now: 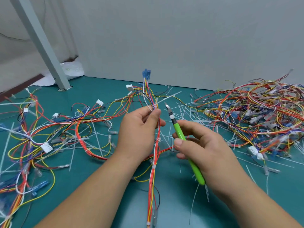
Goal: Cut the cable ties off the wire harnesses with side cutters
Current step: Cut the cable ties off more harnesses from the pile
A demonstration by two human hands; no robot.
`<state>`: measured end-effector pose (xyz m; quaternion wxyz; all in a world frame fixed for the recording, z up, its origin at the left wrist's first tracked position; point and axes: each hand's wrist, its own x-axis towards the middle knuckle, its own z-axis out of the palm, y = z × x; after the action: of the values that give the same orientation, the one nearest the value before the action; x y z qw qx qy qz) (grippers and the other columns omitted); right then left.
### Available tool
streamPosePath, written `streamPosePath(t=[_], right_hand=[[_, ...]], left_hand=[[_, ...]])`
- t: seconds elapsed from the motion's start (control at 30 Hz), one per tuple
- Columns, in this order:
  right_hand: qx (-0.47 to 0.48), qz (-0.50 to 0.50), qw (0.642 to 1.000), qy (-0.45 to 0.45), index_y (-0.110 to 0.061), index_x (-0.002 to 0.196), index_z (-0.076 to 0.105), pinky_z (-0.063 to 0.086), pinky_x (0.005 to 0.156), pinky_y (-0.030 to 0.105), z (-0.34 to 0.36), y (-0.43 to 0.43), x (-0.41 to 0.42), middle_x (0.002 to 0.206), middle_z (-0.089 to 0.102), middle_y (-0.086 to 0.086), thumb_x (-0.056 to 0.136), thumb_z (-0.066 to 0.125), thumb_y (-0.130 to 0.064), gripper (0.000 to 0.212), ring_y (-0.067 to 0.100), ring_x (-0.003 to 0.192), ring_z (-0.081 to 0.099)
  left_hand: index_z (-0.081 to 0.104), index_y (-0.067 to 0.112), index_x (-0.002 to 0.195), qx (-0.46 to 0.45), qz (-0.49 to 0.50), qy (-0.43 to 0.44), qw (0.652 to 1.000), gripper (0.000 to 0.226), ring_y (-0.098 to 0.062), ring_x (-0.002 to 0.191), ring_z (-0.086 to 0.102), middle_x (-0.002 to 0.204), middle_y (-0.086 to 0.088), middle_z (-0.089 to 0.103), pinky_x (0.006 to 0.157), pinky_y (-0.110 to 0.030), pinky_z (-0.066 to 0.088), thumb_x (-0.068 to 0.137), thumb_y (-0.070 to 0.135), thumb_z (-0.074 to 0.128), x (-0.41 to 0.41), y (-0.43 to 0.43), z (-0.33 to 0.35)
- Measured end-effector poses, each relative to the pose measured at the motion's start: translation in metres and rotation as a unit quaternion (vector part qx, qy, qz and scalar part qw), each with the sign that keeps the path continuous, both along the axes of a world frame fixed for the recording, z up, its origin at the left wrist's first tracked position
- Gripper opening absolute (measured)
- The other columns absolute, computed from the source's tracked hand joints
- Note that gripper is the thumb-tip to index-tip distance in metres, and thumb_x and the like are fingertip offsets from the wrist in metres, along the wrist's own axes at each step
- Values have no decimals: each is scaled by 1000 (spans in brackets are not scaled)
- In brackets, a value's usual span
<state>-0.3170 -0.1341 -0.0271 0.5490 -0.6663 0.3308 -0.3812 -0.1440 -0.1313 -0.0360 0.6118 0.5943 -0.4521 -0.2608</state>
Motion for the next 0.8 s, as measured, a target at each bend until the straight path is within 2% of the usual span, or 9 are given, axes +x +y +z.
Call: streamPosePath(t=[0.13,0.27,0.33,0.4,0.5,0.53,0.63,0.7,0.8], right_hand=[[-21,-32,999,6,-55,104,73,53,70,58,4,0,1,99,69,-4,70,71,-52,35,19,72,60],[-29,-52,998,18,-58,100,74,51,67,63,5,0,1,98,71,-5,78,74,-40,28,45,76,60],[-27,-54,998,22,-57,99,75,51,64,62,5,0,2,98,72,-4,79,73,-39,27,46,77,60],[-25,-54,998,24,-56,98,75,51,64,62,5,1,3,96,71,-2,78,73,-39,26,41,70,60],[-22,-55,998,25,-55,100,74,52,63,63,5,1,3,95,71,0,77,73,-39,28,33,68,60],[-21,-55,998,25,-56,100,74,52,63,62,5,1,3,95,71,1,77,74,-39,28,38,69,61],[-19,-55,998,25,-56,101,74,52,63,62,5,1,3,92,70,8,77,74,-39,29,49,80,62],[-21,-52,998,25,-56,101,74,53,64,61,5,1,3,91,69,12,77,75,-38,30,43,74,62],[-28,-35,999,28,-57,101,74,56,63,50,5,0,2,78,68,8,75,76,-36,34,16,67,56]], left_hand=[[71,14,89,14,-27,-18,999,22,-6,65,61,78,6,75,52,-13,45,104,15,54,-6,1,2],[74,14,89,6,-38,-35,999,21,-29,73,65,78,5,76,66,-33,50,102,15,57,-7,3,2],[75,16,88,-1,-34,-35,999,22,-17,68,66,77,6,76,55,-22,50,102,15,58,-7,4,2],[77,16,90,-1,-30,-31,999,22,-7,68,65,77,7,76,53,-11,47,102,16,58,-6,4,3],[77,16,91,-8,-26,-43,999,21,-20,75,69,78,7,76,61,-26,53,102,17,59,-5,4,4],[77,16,90,-10,-26,-47,999,22,-25,78,69,78,7,76,64,-28,54,102,18,59,-5,4,3],[78,16,91,-14,-34,-37,999,22,-30,82,68,79,4,76,57,-15,52,102,17,59,-5,5,4],[78,17,91,-12,-36,-36,999,22,-30,82,67,79,3,76,56,-13,50,102,17,59,-4,5,5],[77,17,86,-16,-30,-41,999,25,-29,77,65,77,6,75,56,-10,47,102,17,58,-2,3,3]])
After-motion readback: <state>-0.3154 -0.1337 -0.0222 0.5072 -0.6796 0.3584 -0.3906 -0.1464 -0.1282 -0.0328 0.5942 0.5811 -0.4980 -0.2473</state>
